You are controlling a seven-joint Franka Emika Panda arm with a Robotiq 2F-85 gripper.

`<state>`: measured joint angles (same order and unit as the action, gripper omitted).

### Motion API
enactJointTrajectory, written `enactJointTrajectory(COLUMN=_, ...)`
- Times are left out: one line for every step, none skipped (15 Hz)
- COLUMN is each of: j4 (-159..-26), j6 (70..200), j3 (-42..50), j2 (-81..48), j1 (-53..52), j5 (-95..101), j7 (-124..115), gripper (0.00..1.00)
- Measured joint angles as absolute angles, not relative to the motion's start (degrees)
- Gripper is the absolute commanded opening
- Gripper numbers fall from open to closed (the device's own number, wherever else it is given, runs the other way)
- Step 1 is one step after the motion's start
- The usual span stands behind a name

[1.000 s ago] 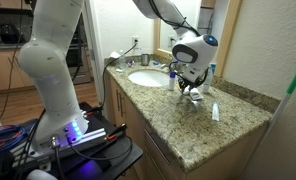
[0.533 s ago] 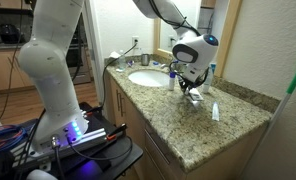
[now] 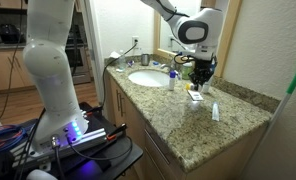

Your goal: Place the white and yellow bottle upside down on the right side of the counter

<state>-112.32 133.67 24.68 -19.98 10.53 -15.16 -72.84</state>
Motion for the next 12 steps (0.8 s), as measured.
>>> enactJointTrajectory(j4=-112.6, j6=133.0, j3=27.4, j2=-18.0, j1=8.5, j5=-9.9, j7=-74.5, gripper=0.06)
enactJointTrajectory(j4=-113.1, j6=132.2, j3=30.4, j2=-15.9, j1=5.9, j5=-4.6, j7=-76.2, gripper=0.06)
enactJointTrajectory(j4=-113.5, j6=131.6, j3=33.4, j2=-14.1, j1=3.2, j5=0.5, j7=-77.9, gripper=0.06)
enactJointTrajectory(j4=-114.1, j6=130.8, j3=36.3, j2=-12.4, j1=0.5, j5=5.7, j7=-79.7, gripper=0.06)
enactJointTrajectory(j4=-114.6, j6=130.0, j3=38.8, j2=-11.1, j1=-2.1, j5=10.9, j7=-81.5, gripper=0.06)
enactJointTrajectory(j4=-115.1, j6=129.4, j3=41.0, j2=-10.1, j1=-4.4, j5=16.0, j7=-83.5, gripper=0.06)
enactJointTrajectory(j4=-115.6, j6=128.8, j3=42.9, j2=-9.2, j1=-6.4, j5=21.2, j7=-85.8, gripper=0.06)
enactJointTrajectory(j4=-116.1, j6=128.2, j3=44.5, j2=-8.8, j1=-8.3, j5=26.2, j7=-88.3, gripper=0.06)
enactJointTrajectory(j4=-116.8, j6=127.4, j3=45.9, j2=-8.4, j1=-9.9, j5=31.3, j7=-90.7, gripper=0.06)
enactJointTrajectory(j4=-117.7, j6=126.6, j3=46.8, j2=-8.1, j1=-11.2, j5=36.4, j7=-93.0, gripper=0.06)
enactJointTrajectory(j4=-118.7, j6=126.0, j3=47.3, j2=-7.8, j1=-12.2, j5=41.4, j7=-95.2, gripper=0.06)
enactJointTrajectory(j4=-119.8, j6=125.8, j3=47.4, j2=-7.5, j1=-13.0, j5=46.0, j7=-96.4, gripper=0.23)
